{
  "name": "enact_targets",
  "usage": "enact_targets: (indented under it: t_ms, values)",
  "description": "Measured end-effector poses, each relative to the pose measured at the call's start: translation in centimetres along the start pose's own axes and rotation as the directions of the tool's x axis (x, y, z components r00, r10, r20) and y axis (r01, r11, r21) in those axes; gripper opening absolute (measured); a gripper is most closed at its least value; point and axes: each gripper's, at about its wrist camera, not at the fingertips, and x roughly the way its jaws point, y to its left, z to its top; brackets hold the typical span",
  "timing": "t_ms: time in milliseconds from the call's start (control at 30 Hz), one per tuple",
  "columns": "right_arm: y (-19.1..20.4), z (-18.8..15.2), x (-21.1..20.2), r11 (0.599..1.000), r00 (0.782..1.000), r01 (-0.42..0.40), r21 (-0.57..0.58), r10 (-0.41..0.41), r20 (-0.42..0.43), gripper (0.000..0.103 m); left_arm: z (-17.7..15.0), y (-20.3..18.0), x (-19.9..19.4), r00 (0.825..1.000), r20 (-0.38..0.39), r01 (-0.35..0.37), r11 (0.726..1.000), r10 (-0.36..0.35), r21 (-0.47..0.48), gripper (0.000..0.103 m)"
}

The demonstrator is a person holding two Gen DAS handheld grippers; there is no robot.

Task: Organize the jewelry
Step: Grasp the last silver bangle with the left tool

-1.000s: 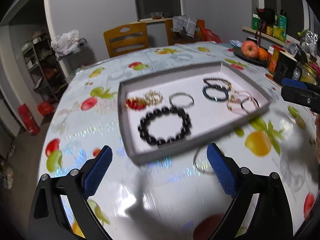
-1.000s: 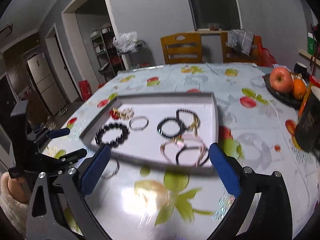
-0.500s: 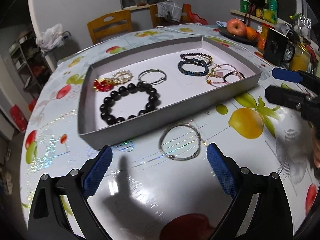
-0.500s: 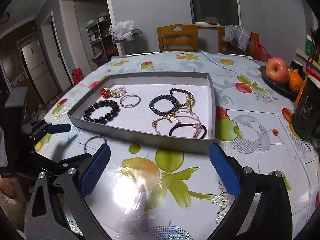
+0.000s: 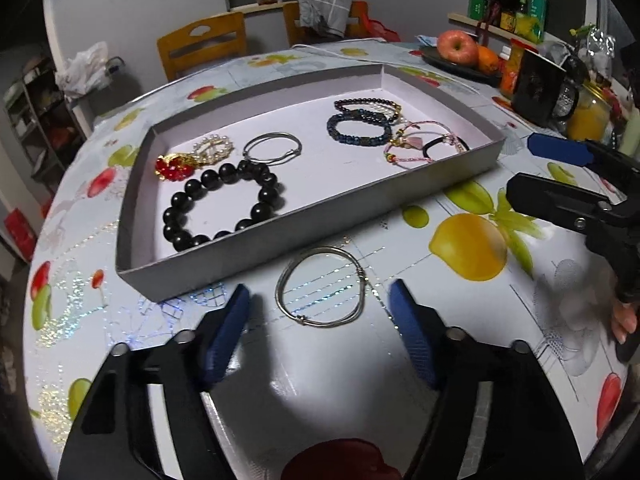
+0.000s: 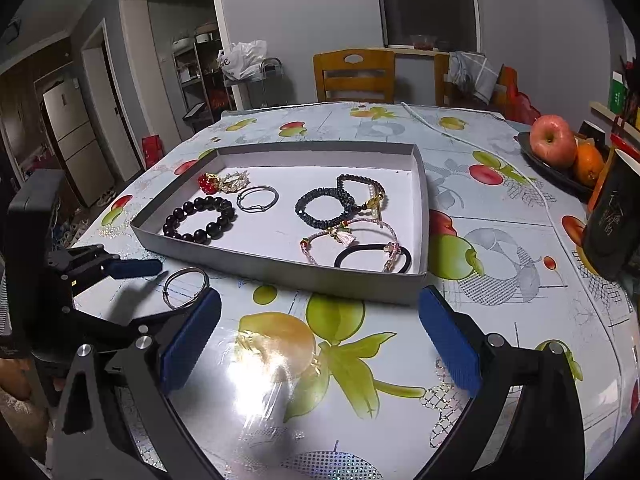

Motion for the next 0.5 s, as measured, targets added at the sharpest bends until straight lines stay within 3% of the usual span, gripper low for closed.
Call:
enact_targets:
  t_ms: [133,500]
  values:
    - [0.00,-0.16,0.10,1.000,1.000,-0.001,0.004,0.001,-0.003,0.097,-0.05,0.36,-0.08,1.000,0.006,0.011,1.000,-0.011,-0.022,0.050]
    - [-0.09,-0.24,0.03,1.000,1.000,-0.006,0.013,0.006,-0.001,0.097,-0.02,0.53,-0.21,1.000,0.009,0.026,0.999,-0.026,-0.023,0.047]
